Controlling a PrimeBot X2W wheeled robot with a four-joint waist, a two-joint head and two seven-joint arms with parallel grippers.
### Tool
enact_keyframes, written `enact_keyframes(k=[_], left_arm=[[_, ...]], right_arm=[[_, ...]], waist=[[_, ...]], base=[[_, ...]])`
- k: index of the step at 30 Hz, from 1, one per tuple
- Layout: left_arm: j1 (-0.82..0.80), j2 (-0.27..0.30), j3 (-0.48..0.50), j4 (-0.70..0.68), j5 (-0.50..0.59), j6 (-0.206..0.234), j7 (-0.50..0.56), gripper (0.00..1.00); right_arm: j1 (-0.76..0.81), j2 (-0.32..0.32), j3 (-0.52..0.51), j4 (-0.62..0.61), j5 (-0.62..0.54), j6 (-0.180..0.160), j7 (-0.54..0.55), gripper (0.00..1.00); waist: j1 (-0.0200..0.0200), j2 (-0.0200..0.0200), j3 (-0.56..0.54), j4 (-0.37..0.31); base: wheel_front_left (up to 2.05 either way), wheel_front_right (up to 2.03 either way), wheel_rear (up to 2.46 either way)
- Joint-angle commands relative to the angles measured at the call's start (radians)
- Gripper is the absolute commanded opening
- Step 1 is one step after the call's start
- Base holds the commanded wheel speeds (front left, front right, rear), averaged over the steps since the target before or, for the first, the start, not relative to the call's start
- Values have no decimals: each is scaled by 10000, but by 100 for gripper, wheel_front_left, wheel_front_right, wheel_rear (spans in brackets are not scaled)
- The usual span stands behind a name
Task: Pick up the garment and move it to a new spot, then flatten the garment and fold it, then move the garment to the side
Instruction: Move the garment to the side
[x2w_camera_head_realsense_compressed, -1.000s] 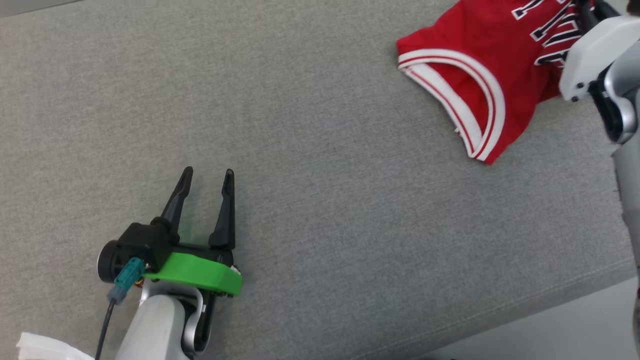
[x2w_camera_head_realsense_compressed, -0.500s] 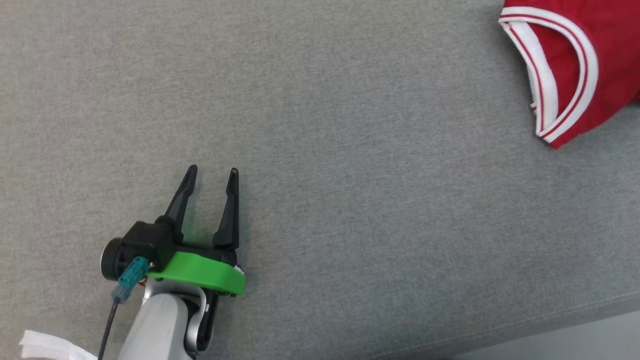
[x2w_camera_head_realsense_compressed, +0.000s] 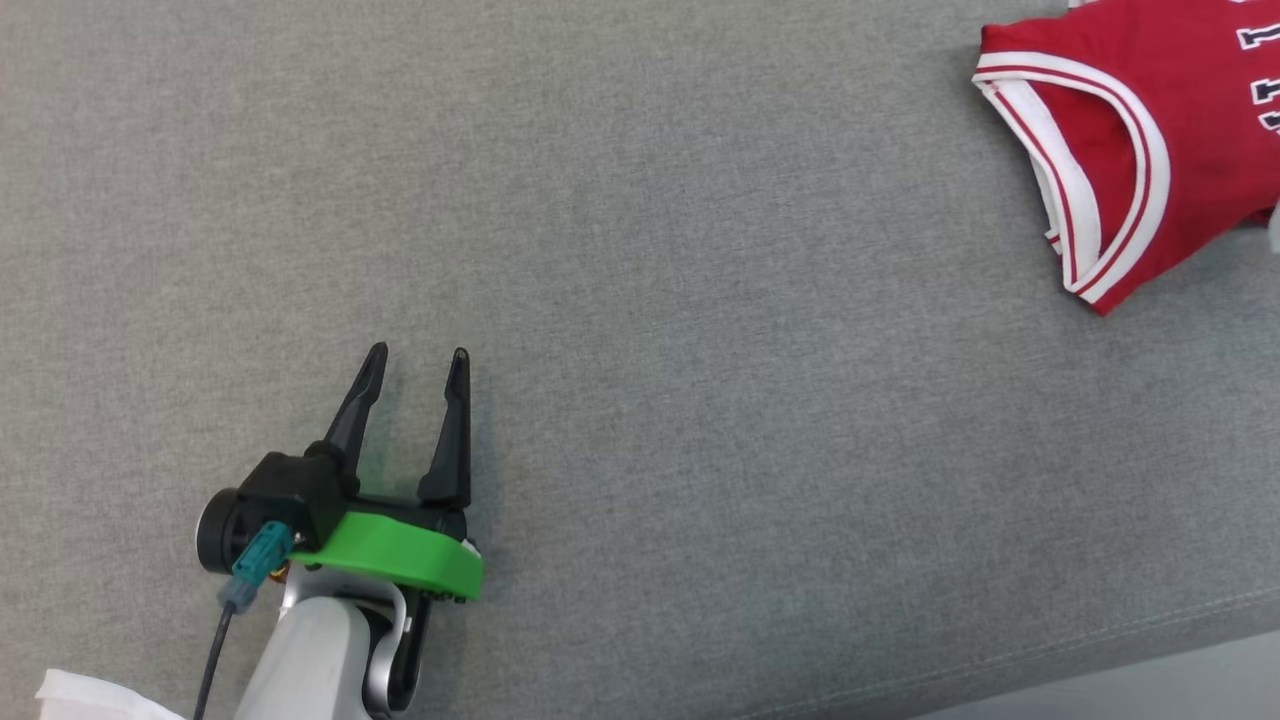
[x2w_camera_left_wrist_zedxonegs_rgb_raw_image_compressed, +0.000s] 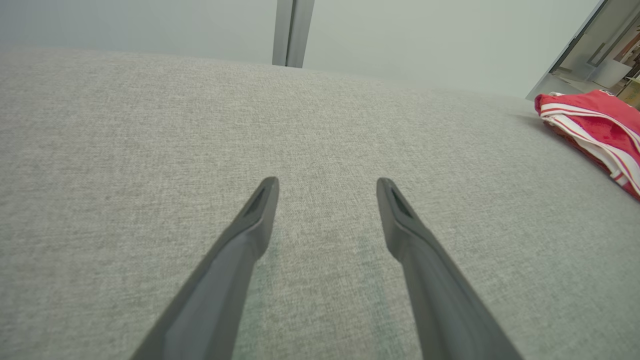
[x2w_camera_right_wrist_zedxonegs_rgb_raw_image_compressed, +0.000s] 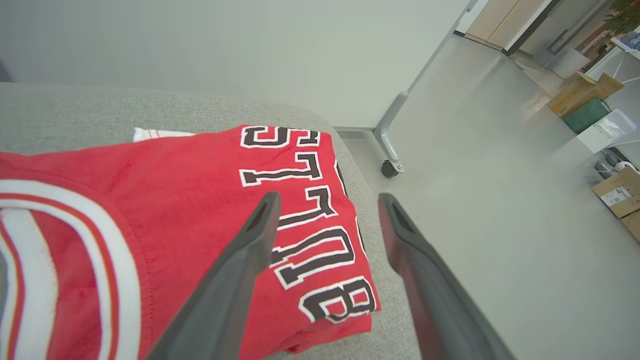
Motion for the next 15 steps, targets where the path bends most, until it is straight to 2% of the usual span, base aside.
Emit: enact_keyframes(k=[1,15], left_arm=[[35,89,68,2,19,-51,-1,100],[368,-61,918,-195,-431,-52,-1,100]], right_arm=[[-53,93,169,-31,9,-16,-197,100],[116,1082,1889,-523,927,-16,-1995,100]], waist=[[-1,0,-181,-86],[-1,0,-1699,289]], base=[[0,0,0],[0,0,0]])
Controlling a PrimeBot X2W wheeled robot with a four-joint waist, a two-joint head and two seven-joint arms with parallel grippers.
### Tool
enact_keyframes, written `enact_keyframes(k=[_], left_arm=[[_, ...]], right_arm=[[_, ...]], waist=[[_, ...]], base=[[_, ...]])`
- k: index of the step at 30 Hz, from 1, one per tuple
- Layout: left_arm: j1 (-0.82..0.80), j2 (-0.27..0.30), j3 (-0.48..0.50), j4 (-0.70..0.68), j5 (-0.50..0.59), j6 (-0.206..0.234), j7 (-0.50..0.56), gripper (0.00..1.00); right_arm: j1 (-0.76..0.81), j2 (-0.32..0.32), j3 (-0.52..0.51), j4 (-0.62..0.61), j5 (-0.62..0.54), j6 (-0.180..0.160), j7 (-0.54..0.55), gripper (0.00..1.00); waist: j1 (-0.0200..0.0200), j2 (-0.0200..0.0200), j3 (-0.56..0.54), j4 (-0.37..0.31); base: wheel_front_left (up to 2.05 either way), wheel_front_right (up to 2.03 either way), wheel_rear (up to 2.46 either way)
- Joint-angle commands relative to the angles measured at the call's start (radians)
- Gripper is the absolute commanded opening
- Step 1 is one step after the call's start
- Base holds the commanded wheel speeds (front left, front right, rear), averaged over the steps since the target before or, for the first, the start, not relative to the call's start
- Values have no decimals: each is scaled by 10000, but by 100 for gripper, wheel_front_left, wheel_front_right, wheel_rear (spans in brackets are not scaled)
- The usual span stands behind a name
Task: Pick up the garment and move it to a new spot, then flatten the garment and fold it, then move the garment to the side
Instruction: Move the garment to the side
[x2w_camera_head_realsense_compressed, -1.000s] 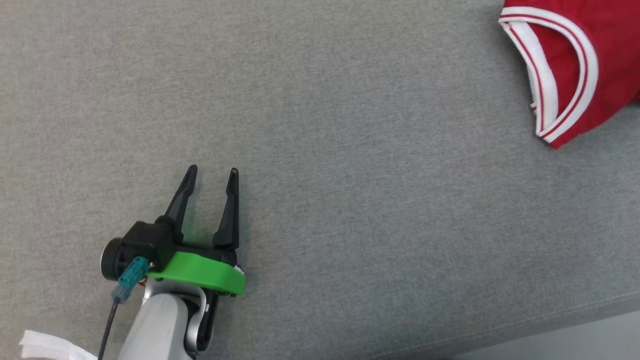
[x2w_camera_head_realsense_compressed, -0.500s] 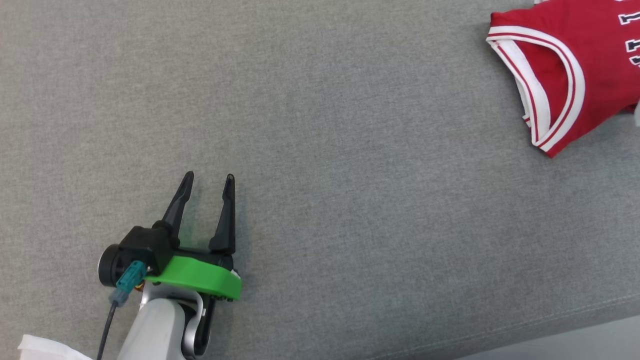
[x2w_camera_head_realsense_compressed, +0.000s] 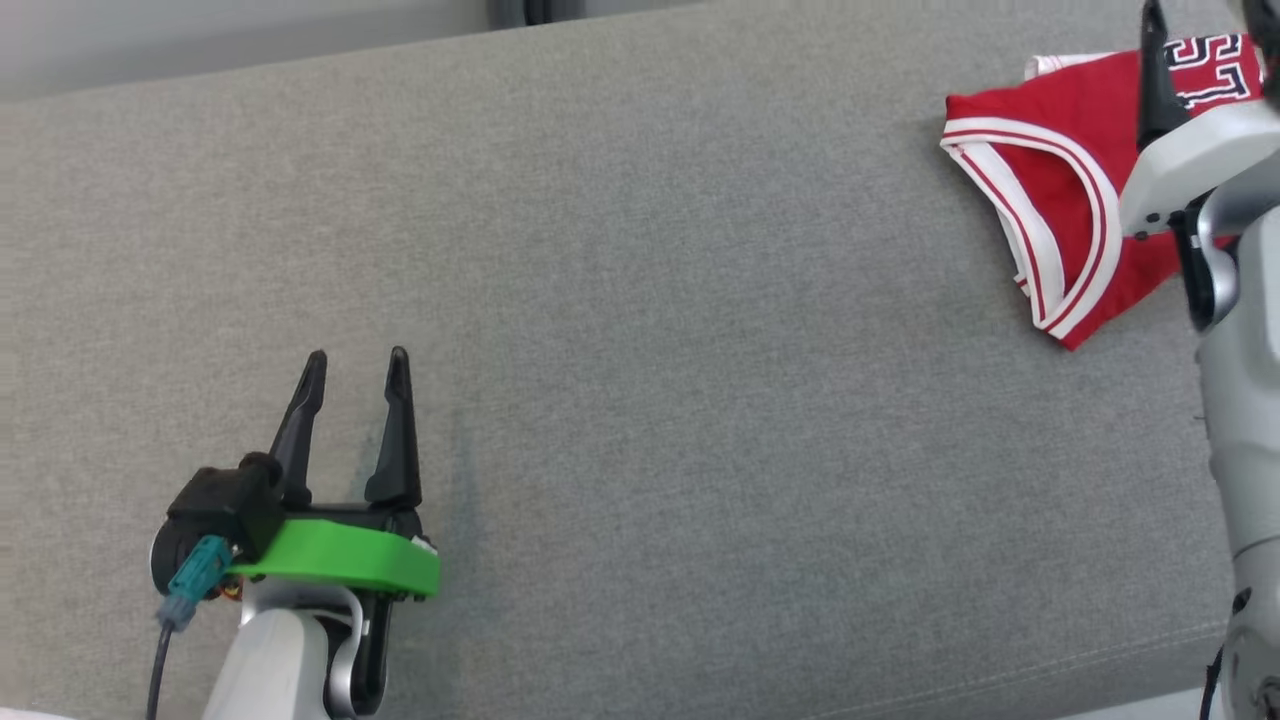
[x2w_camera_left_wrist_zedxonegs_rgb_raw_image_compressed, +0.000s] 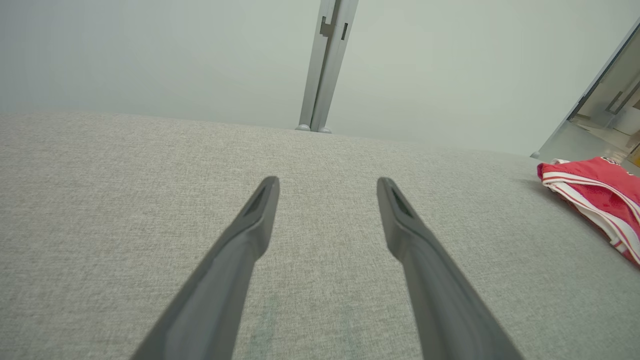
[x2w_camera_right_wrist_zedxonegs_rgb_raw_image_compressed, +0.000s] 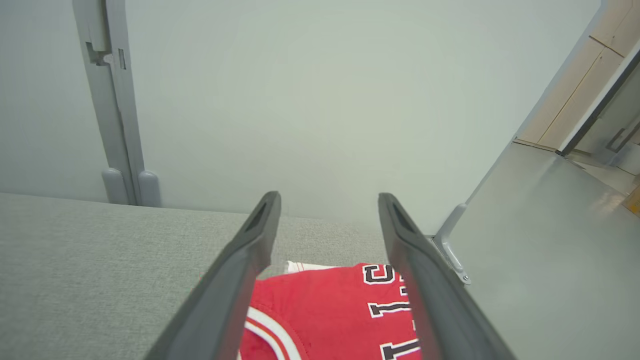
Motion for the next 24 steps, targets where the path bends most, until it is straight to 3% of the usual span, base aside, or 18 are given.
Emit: enact_keyframes(k=[1,13,18,24], left_arm=[[204,-19,133,-40,-118,-50,-1,100],[1229,-186,955,226,-211,-10,-1,100],[1789,-218,1128,323,-208,-14,-1,100],[2403,-258,1220,379,-342,-9,-1,100]], right_arm=[[336,131,90,-104,135,-15,-165,100],[3336,1518,290,-1385,621,-15,-750,100],[4733,1743,410,-2045,899,-15,-759,100],[6430,1756,1138,-3175,2138,-15,-764,100]], waist=[[0,0,-553,275],[0,0,-1856,942],[0,0,-2189,1057],[0,0,-2460,1133]], base=[[0,0,0],[0,0,0],[0,0,0],[0,0,0]])
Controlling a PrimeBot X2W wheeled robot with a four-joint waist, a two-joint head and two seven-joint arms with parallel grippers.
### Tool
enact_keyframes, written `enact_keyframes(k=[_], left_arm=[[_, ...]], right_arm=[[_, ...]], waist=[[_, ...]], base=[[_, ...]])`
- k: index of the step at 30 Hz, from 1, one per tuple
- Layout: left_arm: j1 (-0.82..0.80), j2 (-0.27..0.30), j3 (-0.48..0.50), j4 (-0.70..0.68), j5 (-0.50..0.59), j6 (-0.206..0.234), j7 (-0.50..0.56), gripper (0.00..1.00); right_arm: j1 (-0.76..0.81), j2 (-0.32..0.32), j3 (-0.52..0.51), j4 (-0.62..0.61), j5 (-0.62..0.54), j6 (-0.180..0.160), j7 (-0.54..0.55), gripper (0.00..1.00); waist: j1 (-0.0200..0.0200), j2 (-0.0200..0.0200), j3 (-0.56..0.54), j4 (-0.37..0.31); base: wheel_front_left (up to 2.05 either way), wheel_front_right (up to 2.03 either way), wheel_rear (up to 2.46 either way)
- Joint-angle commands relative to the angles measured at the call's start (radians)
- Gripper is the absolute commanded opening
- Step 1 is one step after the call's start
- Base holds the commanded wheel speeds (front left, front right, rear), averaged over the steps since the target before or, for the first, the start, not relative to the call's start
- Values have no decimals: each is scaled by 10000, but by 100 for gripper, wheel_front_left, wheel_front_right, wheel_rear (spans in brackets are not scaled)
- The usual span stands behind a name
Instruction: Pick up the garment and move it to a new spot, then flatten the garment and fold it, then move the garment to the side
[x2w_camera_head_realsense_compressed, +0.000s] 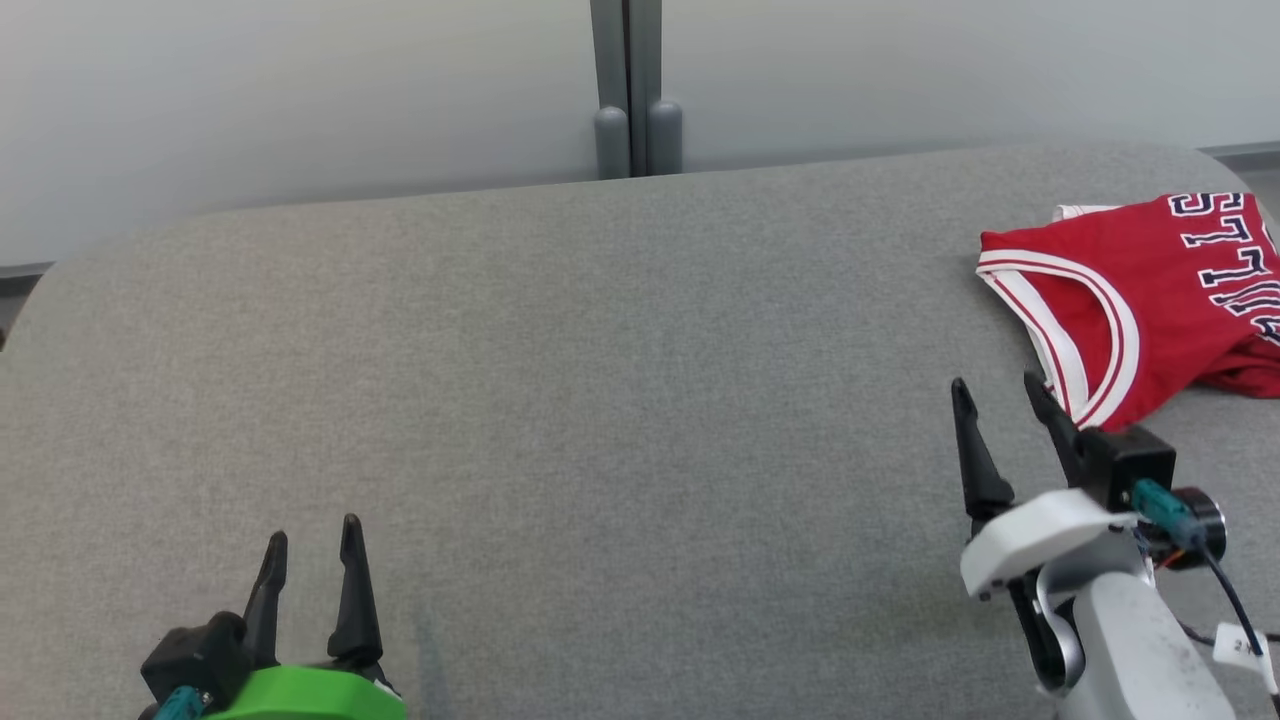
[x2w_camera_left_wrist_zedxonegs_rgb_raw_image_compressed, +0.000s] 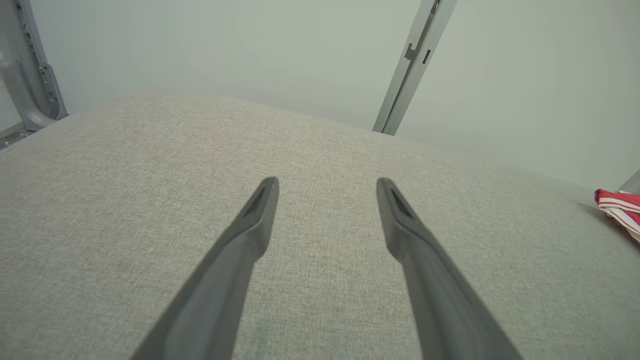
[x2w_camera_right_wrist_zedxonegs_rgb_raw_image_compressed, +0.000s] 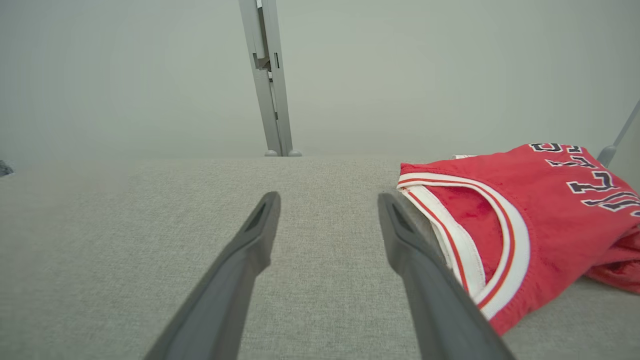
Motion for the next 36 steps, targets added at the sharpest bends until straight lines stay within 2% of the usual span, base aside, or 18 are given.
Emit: enact_keyframes(k=[1,11,30,31,36], left_arm=[[194,0,-9,22,-78,-12,-1,100],[519,-15,-376,105,-262,141,-1,100],[306,-13,-675,150,-315,308,-1,100],[417,-31,-688,151,-311,264,2,0],[398,-55,-665,428,-645,253,112,0]], right_arm=[[434,-50,49,-203,197,-13,-37,100],[2175,-45,293,-1399,769,-13,-40,100],[2349,-42,456,-1495,1003,-13,-41,100],[2255,-8,444,-1466,946,0,0,0],[2289,44,379,-1201,1308,2,143,0]], waist=[[0,0,-131,98],[0,0,-349,172],[0,0,-358,109],[0,0,-357,107],[0,0,-358,111]], base=[[0,0,0],[0,0,0],[0,0,0],[0,0,0],[0,0,0]])
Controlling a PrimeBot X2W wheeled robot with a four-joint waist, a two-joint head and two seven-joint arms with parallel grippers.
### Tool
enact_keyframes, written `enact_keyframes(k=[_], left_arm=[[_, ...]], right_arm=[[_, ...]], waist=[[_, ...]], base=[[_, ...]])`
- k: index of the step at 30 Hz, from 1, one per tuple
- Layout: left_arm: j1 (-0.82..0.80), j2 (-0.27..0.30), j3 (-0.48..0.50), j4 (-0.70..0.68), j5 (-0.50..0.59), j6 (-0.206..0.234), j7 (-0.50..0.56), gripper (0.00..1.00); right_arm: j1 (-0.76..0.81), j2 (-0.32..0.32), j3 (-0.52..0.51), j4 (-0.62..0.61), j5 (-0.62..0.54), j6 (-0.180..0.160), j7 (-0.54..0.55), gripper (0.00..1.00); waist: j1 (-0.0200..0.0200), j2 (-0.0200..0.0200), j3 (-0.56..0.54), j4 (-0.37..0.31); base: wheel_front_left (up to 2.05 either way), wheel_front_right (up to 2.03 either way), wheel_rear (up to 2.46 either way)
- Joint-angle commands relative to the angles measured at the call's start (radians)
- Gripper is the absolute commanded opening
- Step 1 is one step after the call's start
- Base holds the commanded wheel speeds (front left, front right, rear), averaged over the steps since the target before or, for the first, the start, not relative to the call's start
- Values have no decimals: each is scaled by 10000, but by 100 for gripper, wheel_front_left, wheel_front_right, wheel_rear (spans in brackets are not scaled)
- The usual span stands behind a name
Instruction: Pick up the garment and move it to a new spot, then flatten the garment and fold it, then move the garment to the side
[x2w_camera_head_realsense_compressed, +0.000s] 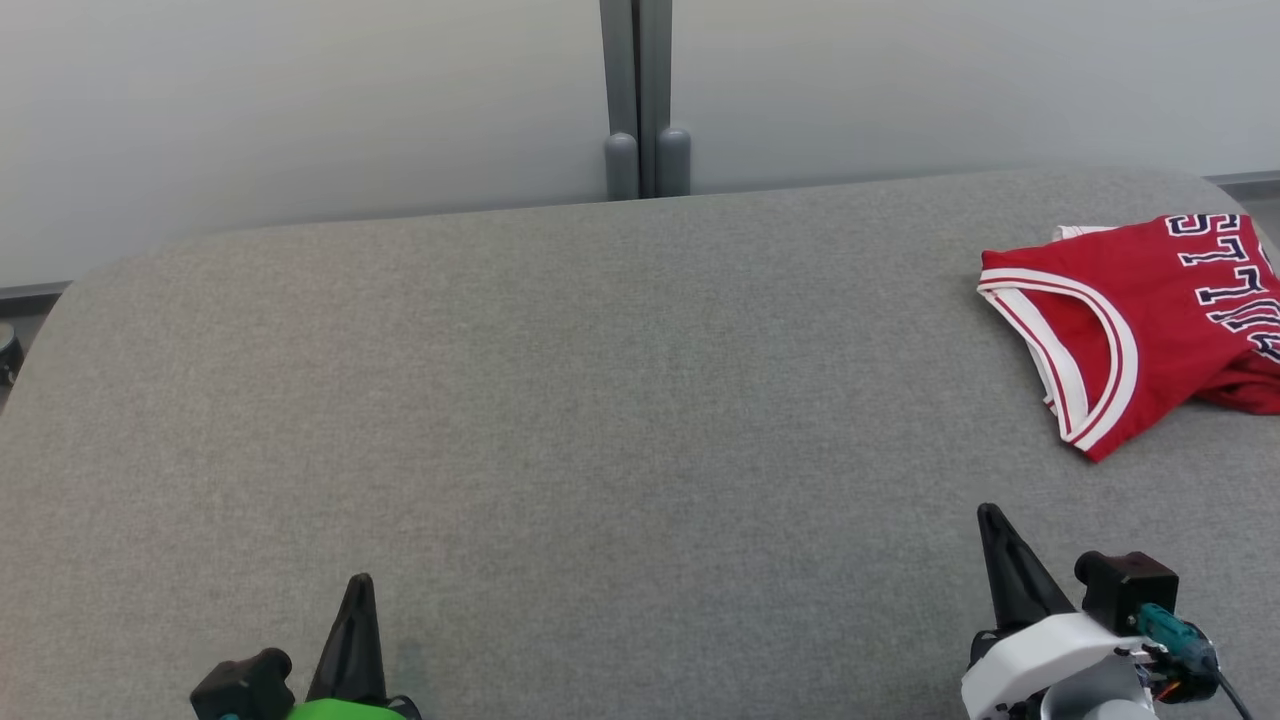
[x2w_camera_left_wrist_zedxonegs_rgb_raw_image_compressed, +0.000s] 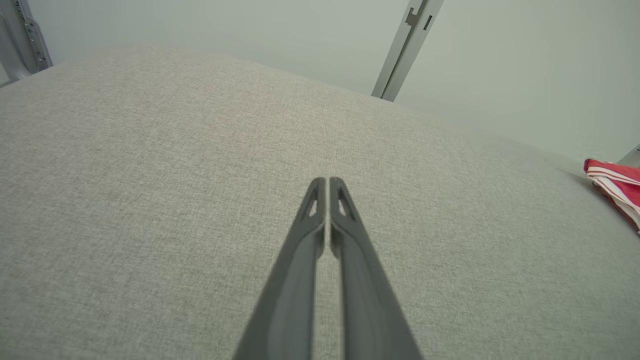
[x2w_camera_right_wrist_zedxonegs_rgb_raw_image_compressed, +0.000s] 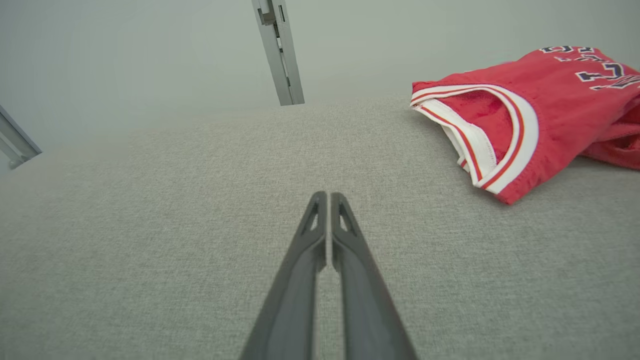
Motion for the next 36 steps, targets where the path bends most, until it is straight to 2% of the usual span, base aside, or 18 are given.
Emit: enact_keyframes(k=[1,18,36], left_arm=[[-84,17,96,-136,-400,-12,100,0],[-474,25,533,-352,-2976,-16,905,0],[-789,35,906,-550,-5205,-10,1595,0]], right_arm=[[-163,-18,-76,-112,462,0,110,0],[-285,-36,-343,-320,3459,-2,891,0],[-405,-54,-588,-465,6034,-4,1579,0]], waist=[[1,0,-1,3],[1,0,-6,32],[1,0,-10,61]], base=[[0,0,0],[0,0,0],[0,0,0]])
